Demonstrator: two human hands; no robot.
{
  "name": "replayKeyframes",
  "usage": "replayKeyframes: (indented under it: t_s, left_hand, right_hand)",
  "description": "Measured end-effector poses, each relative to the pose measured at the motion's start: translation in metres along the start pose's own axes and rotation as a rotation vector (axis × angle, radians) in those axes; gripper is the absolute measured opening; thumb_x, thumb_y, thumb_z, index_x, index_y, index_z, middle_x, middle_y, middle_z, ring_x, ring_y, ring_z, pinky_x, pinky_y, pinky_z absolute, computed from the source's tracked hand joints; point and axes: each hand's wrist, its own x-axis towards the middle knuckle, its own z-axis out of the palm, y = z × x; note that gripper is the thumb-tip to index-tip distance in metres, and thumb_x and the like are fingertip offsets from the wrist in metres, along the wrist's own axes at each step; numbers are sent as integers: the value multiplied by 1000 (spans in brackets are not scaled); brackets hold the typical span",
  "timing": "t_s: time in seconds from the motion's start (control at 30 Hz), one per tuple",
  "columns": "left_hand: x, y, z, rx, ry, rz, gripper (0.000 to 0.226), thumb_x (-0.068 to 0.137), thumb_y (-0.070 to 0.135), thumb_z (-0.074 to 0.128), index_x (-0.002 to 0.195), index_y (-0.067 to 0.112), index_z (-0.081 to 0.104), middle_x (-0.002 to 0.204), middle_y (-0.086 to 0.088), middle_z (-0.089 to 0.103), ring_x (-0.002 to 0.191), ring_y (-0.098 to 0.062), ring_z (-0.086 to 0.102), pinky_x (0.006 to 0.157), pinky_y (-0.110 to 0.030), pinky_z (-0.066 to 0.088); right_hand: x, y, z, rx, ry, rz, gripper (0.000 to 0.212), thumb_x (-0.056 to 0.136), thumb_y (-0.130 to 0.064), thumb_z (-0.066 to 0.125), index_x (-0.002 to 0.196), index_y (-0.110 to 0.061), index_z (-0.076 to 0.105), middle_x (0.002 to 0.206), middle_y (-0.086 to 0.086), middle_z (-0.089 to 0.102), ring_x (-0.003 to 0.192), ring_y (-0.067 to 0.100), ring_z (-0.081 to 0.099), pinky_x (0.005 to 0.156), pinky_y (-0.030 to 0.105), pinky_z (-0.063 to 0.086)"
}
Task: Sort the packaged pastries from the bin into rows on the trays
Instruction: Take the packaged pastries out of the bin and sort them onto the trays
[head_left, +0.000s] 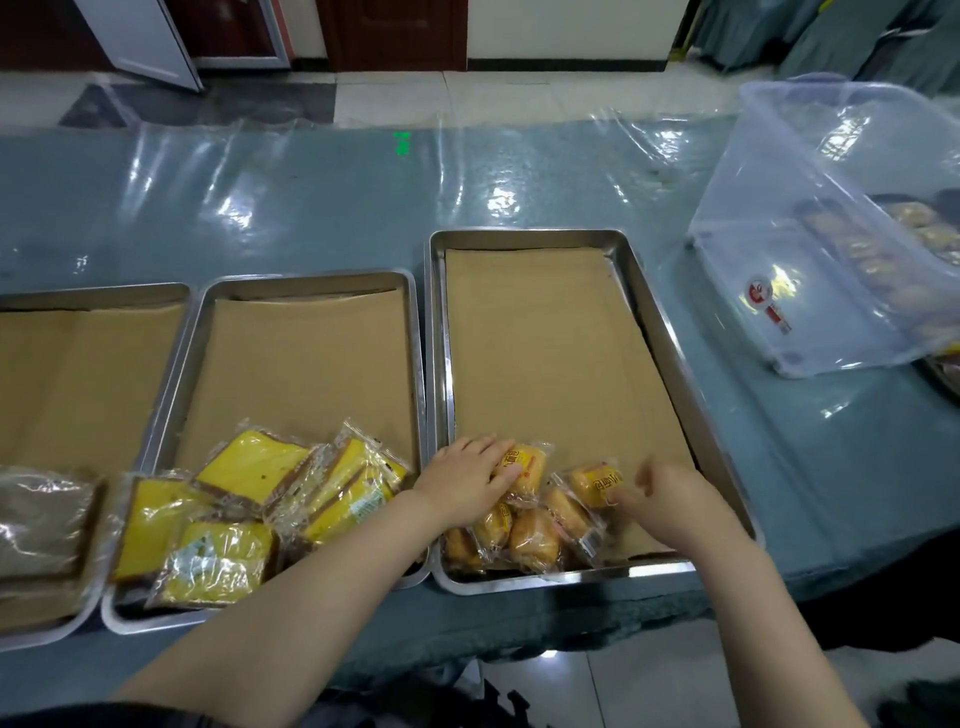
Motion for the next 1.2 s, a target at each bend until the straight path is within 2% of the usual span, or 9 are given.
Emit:
replayKeyframes:
  t_s: [0.07, 0.1, 0.17, 0.33, 0.43, 0.67, 0.83, 0.97, 1.2]
  left_hand:
    - [1, 0, 1, 8, 0, 3, 61, 99, 61, 16, 153, 33, 17, 161, 4, 19, 147, -19, 15, 119, -46, 15]
    - [1, -1, 1, 11, 0, 5, 61, 99, 61, 16, 153, 34, 17, 161, 3, 19, 147, -19, 15, 119, -46, 15]
    - [1, -1, 2, 14, -4, 6, 61, 99, 61, 16, 154, 34, 17, 161, 3, 19, 148, -19, 14, 119, -46, 14]
    - [0, -1, 2, 7, 6, 8, 63, 99, 60, 16, 155, 31, 12, 161, 3, 18, 148, -19, 13, 119, -45, 13]
    - [-4, -3, 0, -44, 56, 22, 69, 96, 65, 15, 155, 30, 4, 159, 2, 24, 147, -18, 15, 119, -48, 16]
    - [-31, -22, -34, -67, 143, 65, 65, 99, 60, 20, 155, 28, 11, 160, 4, 22, 147, -16, 12, 118, -41, 10]
    - [-59, -62, -55, -89, 205, 68, 65, 100, 58, 25, 155, 25, 16, 160, 2, 23, 147, -17, 15, 119, -43, 17]
    - [-89, -109, -71, -78, 282, 84, 63, 100, 55, 29, 153, 23, 24, 154, -1, 35, 142, -22, 27, 116, -40, 23]
    - [-164, -194, -110, -117, 325, 93, 82, 88, 70, 18, 152, 20, 26, 154, -1, 35, 142, -19, 25, 117, -38, 21]
  right_hand:
    - [3, -10, 12, 119, 82, -150, 40, 97, -44, 51, 130, -22, 51, 129, 1, 55, 114, 20, 53, 89, 36, 48]
    - [4, -15, 23, 102, 39, -189, 46, 98, -45, 47, 140, -25, 44, 144, 1, 45, 130, 23, 43, 103, 41, 42]
    - [3, -19, 50, -4, -59, -231, 52, 100, -52, 38, 146, -28, 38, 156, 1, 31, 144, 27, 25, 114, 44, 28]
    - [0, -18, 70, -120, -68, -110, 73, 88, -70, 15, 138, -28, 46, 146, 7, 44, 133, 34, 37, 109, 48, 32]
    - [-1, -27, 64, -186, -79, -75, 63, 95, -65, 21, 142, -28, 43, 150, 9, 40, 135, 36, 34, 109, 48, 27]
    - [-8, -64, 50, -141, 29, -55, 64, 99, -58, 24, 152, -21, 28, 161, 7, 22, 148, 29, 15, 119, 52, 11]
    - [-25, -121, 46, -141, 150, -141, 65, 100, -57, 24, 153, -20, 24, 160, 6, 23, 148, 28, 15, 119, 51, 12]
    - [-43, -184, 57, -122, 167, -203, 64, 100, -55, 24, 154, -20, 24, 160, 5, 24, 147, 28, 17, 120, 48, 12]
    - [-79, -293, 100, -62, 203, -335, 60, 101, -52, 31, 153, -23, 24, 161, 1, 23, 149, 25, 14, 120, 46, 12]
